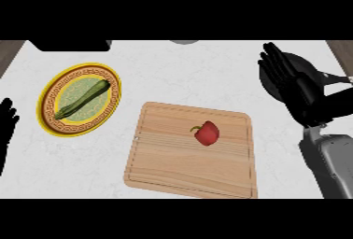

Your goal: Pick the bell pepper from the cutting board and place it in the pan

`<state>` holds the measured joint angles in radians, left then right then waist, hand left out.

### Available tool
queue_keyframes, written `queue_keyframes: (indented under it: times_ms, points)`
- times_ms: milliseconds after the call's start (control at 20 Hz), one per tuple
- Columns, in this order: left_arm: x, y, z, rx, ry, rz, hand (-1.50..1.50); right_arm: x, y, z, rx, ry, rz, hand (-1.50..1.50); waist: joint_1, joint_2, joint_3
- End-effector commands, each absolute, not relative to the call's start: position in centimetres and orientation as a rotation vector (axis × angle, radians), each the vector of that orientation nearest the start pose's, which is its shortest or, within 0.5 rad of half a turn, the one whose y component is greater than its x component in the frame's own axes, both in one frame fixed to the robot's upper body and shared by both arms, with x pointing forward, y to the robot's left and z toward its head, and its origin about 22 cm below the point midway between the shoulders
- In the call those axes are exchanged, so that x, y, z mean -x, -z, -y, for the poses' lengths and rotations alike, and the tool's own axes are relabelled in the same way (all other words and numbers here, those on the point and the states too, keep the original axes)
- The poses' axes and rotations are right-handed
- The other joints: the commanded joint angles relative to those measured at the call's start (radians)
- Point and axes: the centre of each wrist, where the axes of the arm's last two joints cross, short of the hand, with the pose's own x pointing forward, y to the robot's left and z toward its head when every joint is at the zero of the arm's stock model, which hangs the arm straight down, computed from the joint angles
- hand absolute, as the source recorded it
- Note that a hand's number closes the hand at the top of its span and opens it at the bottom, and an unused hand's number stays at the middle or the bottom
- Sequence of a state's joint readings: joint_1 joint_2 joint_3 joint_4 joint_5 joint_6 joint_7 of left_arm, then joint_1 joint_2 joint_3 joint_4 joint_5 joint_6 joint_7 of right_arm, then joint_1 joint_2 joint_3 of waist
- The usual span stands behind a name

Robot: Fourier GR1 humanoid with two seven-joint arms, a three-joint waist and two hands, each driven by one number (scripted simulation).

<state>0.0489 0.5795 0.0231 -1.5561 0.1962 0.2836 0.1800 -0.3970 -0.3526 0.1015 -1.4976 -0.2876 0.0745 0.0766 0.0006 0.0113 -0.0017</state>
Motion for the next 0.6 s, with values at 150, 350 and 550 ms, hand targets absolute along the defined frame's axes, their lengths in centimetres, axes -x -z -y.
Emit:
queue_keyframes:
  times_ms: [150, 350, 550]
  points:
    - [-25.7, -6.6, -31.6, -0.347, 0.074, 1.562, 0.0, -32.6, -10.7, 18.0, -0.586, -1.003, 1.624, 1.5, 0.074, 0.016, 0.001]
    - [-27.6, -7.3, -28.3, -0.191, 0.082, 1.63, 0.0, -32.9, -12.9, 16.0, -0.662, -1.387, 1.686, 1.5, 0.043, 0.024, 0.004]
    - [-27.6, -6.6, -27.8, -0.192, 0.037, 1.641, 0.0, -34.3, -14.3, 21.4, -0.61, -1.324, 2.015, -1.5, 0.016, 0.014, 0.008]
